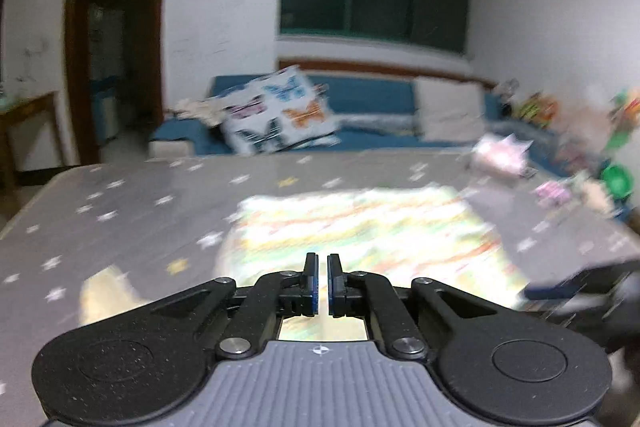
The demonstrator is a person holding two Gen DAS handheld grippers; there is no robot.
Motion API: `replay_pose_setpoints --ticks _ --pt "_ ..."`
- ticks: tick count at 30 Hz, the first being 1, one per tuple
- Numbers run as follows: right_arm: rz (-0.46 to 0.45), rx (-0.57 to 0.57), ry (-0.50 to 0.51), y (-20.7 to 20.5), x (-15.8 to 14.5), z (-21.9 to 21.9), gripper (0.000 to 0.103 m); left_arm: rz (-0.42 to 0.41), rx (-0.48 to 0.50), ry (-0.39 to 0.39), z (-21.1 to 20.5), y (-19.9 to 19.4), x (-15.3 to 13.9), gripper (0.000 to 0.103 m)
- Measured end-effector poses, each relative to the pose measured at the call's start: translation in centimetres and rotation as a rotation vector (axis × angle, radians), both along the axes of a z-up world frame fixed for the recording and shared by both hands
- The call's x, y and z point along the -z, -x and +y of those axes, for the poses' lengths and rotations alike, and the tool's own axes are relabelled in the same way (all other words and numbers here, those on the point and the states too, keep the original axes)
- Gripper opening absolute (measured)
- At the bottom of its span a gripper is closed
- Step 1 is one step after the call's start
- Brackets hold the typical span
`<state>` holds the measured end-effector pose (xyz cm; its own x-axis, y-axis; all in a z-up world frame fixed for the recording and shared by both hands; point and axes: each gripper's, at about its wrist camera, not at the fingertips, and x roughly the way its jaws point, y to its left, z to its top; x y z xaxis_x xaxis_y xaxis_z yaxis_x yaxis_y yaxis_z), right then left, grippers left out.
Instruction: Fold clothes
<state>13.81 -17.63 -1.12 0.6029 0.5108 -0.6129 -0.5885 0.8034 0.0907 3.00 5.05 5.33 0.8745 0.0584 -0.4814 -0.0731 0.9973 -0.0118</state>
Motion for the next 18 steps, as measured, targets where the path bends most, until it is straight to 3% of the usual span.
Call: replay_pose_setpoints --ticks 2,6,11,18 --pt "0.002 -0.006 -0.002 -0.1 0.1 0.4 0.036 0.033 -0.060 -0.043 1.5 0.1 1.3 0.010" --pt "0.008 -0.031 0.004 0.0 0.4 1.7 0.036 0.076 -0.181 -0.111 5.0 0.0 3.6 0.028" --pt "0.014 -0.046 0.015 0.0 0.5 2.9 0.036 0.119 -0.237 -0.139 8.0 -1.1 5.2 0.036" --pt "0.016 -0.047 0.042 -0.1 0.4 3.6 0.036 0.145 -0.255 -0.142 10.6 -2.8 6.9 0.037"
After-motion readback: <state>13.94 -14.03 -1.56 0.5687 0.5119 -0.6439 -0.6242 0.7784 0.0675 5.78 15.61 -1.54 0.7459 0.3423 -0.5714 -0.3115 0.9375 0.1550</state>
